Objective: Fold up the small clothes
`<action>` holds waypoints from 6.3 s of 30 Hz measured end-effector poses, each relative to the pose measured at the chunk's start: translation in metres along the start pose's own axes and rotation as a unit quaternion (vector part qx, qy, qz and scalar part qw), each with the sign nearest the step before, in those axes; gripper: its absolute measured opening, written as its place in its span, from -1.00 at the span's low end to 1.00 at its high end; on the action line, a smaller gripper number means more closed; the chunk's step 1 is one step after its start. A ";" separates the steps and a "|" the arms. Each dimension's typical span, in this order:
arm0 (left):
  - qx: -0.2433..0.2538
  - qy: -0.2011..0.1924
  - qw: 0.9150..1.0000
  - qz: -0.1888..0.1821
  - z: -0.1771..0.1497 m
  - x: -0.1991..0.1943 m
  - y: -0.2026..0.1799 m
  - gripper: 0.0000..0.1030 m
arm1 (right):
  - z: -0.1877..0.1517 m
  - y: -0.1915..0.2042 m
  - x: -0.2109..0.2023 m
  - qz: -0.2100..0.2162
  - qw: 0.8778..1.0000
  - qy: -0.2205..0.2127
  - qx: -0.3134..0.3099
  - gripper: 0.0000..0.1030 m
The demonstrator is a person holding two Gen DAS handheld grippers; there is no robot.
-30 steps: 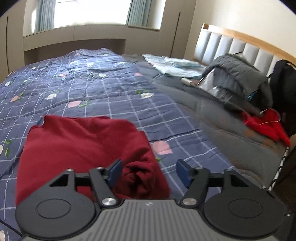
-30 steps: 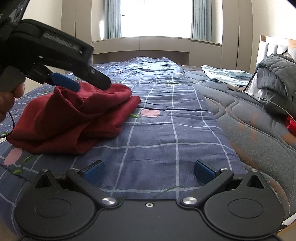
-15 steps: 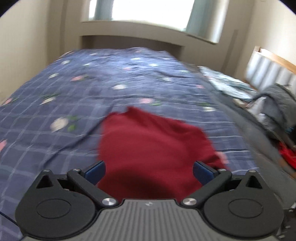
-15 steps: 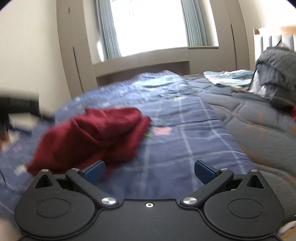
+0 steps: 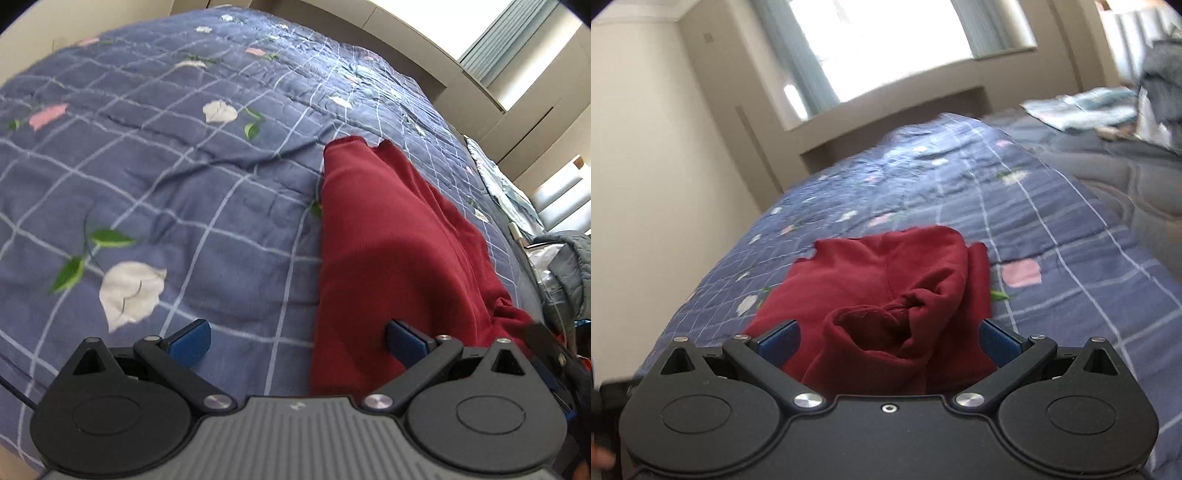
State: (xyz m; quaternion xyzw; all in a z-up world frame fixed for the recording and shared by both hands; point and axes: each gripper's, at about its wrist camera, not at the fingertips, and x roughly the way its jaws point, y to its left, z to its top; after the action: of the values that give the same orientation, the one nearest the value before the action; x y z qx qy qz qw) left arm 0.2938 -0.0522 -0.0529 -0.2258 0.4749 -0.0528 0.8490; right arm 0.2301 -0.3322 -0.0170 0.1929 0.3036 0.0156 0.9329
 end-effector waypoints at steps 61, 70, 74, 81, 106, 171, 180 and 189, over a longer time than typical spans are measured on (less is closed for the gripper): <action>0.122 -0.074 0.989 0.048 0.054 0.002 -0.044 0.99 | 0.016 -0.042 0.049 -0.017 1.000 0.014 0.006 -0.44; 0.130 -0.063 0.989 0.039 0.052 0.028 -0.054 0.99 | -0.004 -0.048 0.027 -0.049 0.998 -0.032 -0.016 -0.96; 0.124 -0.060 0.990 0.033 0.047 0.034 -0.050 0.99 | -0.012 -0.055 0.028 -0.052 0.998 -0.029 -0.009 -0.95; 0.122 -0.074 0.989 0.032 0.052 0.031 -0.051 0.99 | 0.008 -0.042 0.024 -0.063 0.994 -0.052 -0.070 -0.03; 0.192 -0.152 0.957 0.157 0.049 0.098 -0.089 1.00 | 0.020 -0.020 0.130 -0.160 0.958 -0.039 -0.236 0.97; 0.076 0.009 0.996 -0.052 0.053 0.060 -0.027 0.99 | 0.010 -0.056 0.072 0.028 0.999 0.019 0.024 0.99; 0.101 -0.010 0.994 -0.025 0.048 0.065 -0.040 1.00 | -0.003 -0.040 0.081 -0.020 0.999 0.003 -0.029 0.99; 0.098 -0.005 0.995 -0.029 0.049 0.065 -0.039 1.00 | -0.007 -0.050 0.071 0.005 1.000 -0.023 -0.004 0.48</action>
State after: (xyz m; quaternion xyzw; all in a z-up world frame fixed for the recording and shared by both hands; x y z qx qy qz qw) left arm 0.3749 -0.0901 -0.0654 -0.1554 0.4565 -0.1231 0.8674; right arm 0.2798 -0.3653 -0.0801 0.1906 0.2808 0.0170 0.9405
